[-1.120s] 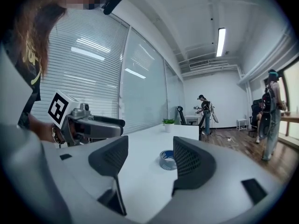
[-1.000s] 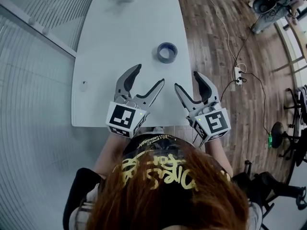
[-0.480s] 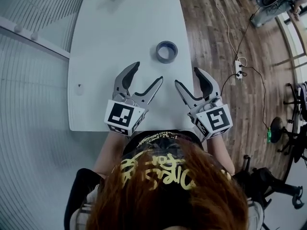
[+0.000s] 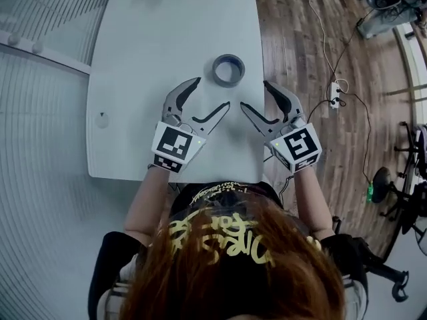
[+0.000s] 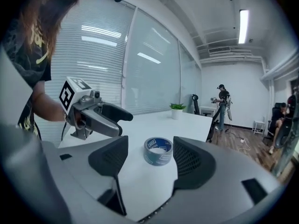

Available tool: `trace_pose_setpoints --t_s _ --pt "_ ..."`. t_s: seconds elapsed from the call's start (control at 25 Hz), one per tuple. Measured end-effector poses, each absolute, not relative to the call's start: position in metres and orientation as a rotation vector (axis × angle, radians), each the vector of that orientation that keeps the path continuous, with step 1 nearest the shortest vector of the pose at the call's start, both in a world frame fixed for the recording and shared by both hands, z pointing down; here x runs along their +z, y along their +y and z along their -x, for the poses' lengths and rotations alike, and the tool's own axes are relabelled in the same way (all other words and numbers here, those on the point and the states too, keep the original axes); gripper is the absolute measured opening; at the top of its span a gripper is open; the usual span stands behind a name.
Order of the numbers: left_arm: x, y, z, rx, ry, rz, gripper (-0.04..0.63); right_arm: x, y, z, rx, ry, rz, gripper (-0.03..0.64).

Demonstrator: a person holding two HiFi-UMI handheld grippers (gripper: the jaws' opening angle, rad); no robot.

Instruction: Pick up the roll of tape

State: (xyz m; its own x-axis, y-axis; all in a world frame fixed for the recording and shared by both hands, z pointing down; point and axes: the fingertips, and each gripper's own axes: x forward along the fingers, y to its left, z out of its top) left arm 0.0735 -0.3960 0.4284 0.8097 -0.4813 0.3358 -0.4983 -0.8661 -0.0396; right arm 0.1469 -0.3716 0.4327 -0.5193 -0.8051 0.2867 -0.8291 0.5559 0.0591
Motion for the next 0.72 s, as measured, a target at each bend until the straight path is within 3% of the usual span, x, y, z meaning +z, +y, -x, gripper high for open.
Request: trace_pose_setpoints --t_s 0.72 --pt "0.532 -0.446 -0.1 0.96 -0.597 -2.887 0.369 0.534 -0.432 -0.141 0.178 -2.496 -0.741 0.304"
